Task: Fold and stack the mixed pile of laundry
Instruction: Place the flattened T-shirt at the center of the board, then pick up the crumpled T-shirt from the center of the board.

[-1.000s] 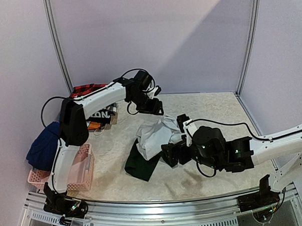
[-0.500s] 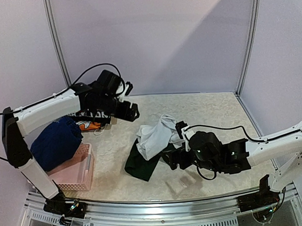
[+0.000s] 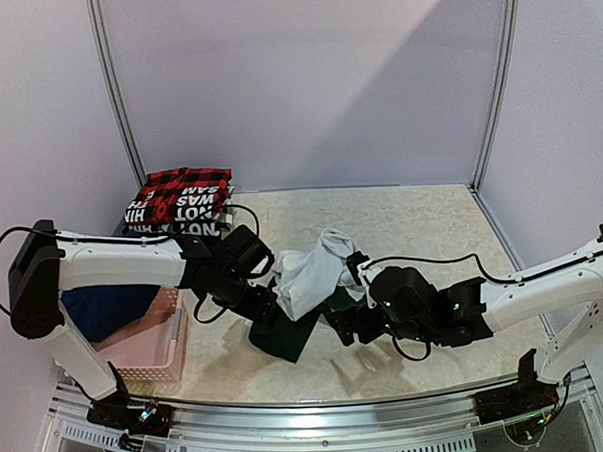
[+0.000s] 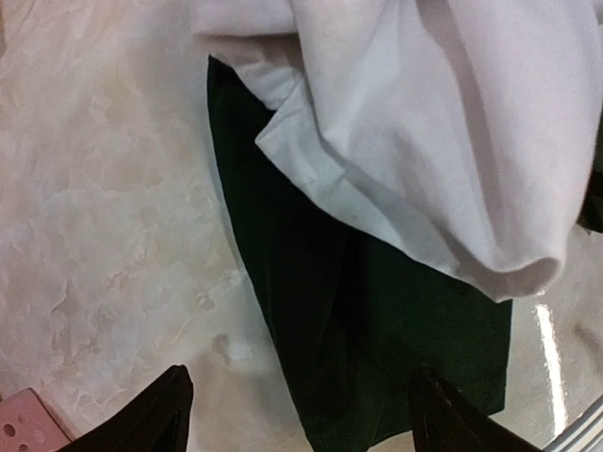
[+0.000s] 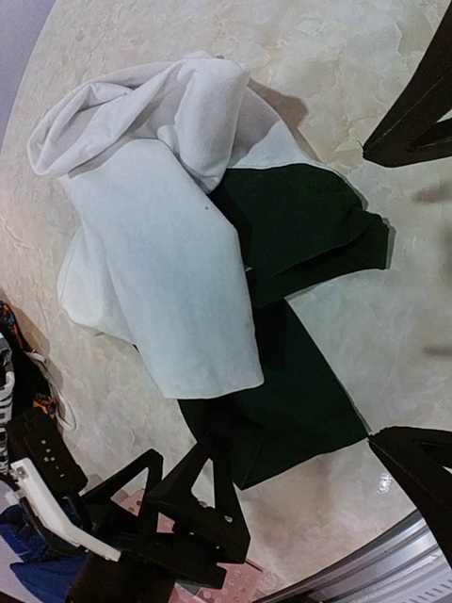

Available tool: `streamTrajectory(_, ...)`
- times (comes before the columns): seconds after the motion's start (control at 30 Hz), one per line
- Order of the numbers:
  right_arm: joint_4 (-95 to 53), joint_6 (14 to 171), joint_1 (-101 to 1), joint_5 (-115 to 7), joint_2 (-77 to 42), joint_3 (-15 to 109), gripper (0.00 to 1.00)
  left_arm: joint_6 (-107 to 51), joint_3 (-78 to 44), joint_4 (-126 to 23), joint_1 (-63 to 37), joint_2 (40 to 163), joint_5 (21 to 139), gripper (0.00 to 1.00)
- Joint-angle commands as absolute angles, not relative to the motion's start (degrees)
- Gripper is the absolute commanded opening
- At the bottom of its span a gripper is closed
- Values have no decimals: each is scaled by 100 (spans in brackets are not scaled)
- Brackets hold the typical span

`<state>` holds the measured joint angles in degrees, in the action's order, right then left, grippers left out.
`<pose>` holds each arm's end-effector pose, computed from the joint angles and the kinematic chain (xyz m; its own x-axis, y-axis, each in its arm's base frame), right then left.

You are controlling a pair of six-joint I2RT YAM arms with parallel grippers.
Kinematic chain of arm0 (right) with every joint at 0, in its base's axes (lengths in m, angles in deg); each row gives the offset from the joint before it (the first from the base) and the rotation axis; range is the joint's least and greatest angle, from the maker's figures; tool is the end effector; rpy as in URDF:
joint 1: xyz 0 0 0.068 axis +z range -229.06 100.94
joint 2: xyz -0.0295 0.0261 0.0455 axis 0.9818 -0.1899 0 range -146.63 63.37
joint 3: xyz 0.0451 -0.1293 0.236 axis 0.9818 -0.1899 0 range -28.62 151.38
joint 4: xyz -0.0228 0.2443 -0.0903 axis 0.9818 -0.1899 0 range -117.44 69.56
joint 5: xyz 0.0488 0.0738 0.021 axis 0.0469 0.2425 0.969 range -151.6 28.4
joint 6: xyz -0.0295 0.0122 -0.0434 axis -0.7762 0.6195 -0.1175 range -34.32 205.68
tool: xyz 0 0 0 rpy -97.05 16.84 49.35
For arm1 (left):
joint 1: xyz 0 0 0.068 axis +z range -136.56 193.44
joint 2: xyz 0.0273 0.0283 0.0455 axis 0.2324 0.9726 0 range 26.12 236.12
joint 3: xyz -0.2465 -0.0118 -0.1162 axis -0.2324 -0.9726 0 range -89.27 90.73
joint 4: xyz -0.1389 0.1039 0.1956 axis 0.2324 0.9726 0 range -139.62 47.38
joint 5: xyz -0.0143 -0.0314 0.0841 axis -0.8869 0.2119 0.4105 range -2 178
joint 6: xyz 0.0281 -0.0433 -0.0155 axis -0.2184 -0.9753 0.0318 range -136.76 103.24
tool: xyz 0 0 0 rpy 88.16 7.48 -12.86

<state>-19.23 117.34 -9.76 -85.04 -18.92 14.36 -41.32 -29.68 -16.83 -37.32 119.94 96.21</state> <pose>0.1180 0.2720 0.2007 -0.5781 -0.1672 -0.7986 -0.5217 0.8283 0.2043 0.2042 -0.2420 0.1881 -0.8336 0.3705 -0.4097 0.4232 0.9050 -0.0426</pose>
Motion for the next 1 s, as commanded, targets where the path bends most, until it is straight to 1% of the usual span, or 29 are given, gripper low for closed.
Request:
streamTrajectory(0.0, -2035, 11788, -1099, -8279, -2118, 1555, 97, -4401, -3274, -2148, -3815, 12258, 9663, 78)
streamTrajectory(0.1, -2035, 11714, -1168, -8081, -2296, 1721, 97, -4477, -3476, -2500, -3841, 12335, 9493, 70)
streamTrajectory(0.17, -2035, 11669, -1224, -7921, -2409, 1884, 96, -4496, -3622, -2668, -3850, 12401, 9472, 60)
streamTrajectory(0.2, -2035, 11635, -1236, -7841, -2468, 1975, 96, -4502, -3679, -2752, -3850, 12427, 9452, 53)
streamTrajectory(0.3, -2289, 11522, -1245, -7663, -2752, 2360, 94, -4603, -3931, -3033, -3850, 12385, 9436, 21)
streamTrajectory(0.37, -2427, 11439, -1247, -7594, -2995, 2676, 93, -4685, -4109, -3219, -3850, 12275, 9445, 3)
streamTrajectory(0.4, -2513, 11415, -1249, -7564, -3123, 2904, 93, -4720, -4185, -3280, -3850, 12200, 9456, 0)
streamTrajectory(0.57, -3009, 11318, -1250, -7629, -3865, 3804, 89, -4762, -4427, -3483, -3850, 12016, 9506, 0)
streamTrajectory(0.7, -3433, 11399, -1254, -7931, -4459, 4433, 84, -4794, -4600, -3639, -3850, 11891, 9499, 0)
streamTrajectory(0.83, -3597, 11526, -1292, -8054, -4932, 4764, 74, -4804, -4752, -3696, -3855, 11676, 9539, 0)
streamTrajectory(0.97, -3830, 11632, -1312, -8529, -5232, 5050, 61, -4813, -4908, -3759, -3856, 11454, 9531, 0)
